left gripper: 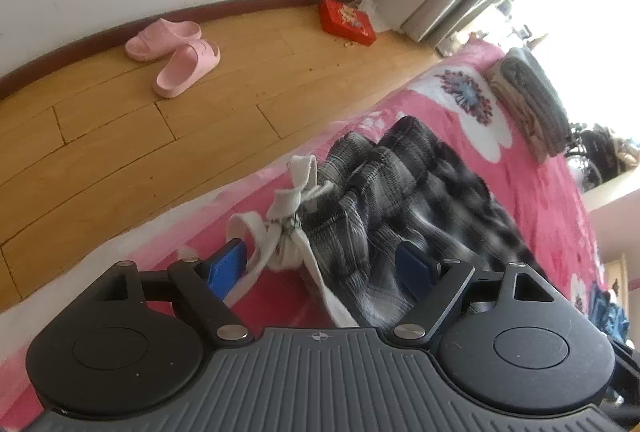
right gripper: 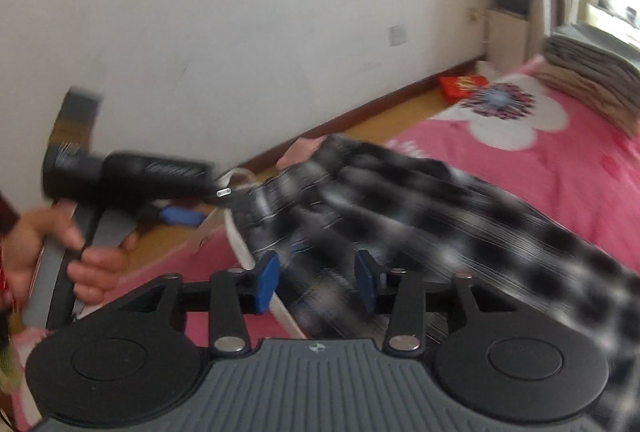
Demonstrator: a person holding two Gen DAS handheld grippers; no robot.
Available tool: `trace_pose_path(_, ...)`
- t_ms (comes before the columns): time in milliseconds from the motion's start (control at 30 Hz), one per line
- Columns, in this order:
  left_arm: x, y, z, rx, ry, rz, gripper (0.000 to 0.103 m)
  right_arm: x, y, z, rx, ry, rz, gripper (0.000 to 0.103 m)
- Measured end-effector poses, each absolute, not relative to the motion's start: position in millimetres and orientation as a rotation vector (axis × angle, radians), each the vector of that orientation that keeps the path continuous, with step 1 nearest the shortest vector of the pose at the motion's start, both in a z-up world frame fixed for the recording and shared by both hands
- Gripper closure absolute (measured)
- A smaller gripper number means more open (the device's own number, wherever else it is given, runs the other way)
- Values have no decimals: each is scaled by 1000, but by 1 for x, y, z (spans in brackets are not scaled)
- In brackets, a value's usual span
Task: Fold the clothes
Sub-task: 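Grasp the white drawstring waistband with the left gripper while the right gripper approaches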
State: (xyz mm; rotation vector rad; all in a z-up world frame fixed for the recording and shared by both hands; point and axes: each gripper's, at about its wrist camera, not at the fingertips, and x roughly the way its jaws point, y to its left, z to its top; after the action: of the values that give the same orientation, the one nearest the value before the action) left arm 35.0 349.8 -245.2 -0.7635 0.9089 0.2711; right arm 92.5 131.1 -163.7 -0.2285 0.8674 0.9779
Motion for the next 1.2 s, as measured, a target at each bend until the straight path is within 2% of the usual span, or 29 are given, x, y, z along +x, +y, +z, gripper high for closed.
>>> trace_pose_path(33,40,352,-249,-774,913,271,23,87,139,-167,-250,862,995,54)
trace_pose_path(133,52,357,-261,-812,923,272,39,75,151,-179,-343,824,1043,52)
trace_pose_path(167,53,359,-264,-828,926,272,49,73,156,-184,-374,814,1052,52)
trace_pose_path(267,54,358,-265,-821,940,270,61,53,174,-191,-449,795,1076,51)
trace_pose_path(333,55,359,-264,-805,948,271,67,41,185,-194,-493,772,1104,46)
trace_pose_path(400,55,360,-263,-816,959,273,75,35,196,-199,-539,736,1129,37)
trace_pose_path(600,59,365,-251,-895,986,284,82,24,220,-217,-687,581,1118,30)
trace_pose_path(900,67,370,-232,-1055,1039,241,83,16,232,-237,-789,427,972,30)
trace_pose_path(967,68,368,-228,-1065,1038,223,83,17,235,-238,-792,417,954,38)
trace_pose_path(1000,69,367,-226,-1068,1038,214,83,17,236,-239,-793,412,945,51)
trace_pose_path(1067,71,363,-223,-1029,1033,201,81,19,238,-241,-787,408,925,66)
trace_pose_path(1100,71,364,-223,-1024,1030,184,76,21,238,-239,-776,417,910,78)
trace_pose_path(1133,69,365,-222,-1034,1028,163,74,23,235,-236,-760,430,902,81)
trace_pose_path(1200,61,370,-218,-1064,990,117,56,29,227,-232,-720,466,901,84)
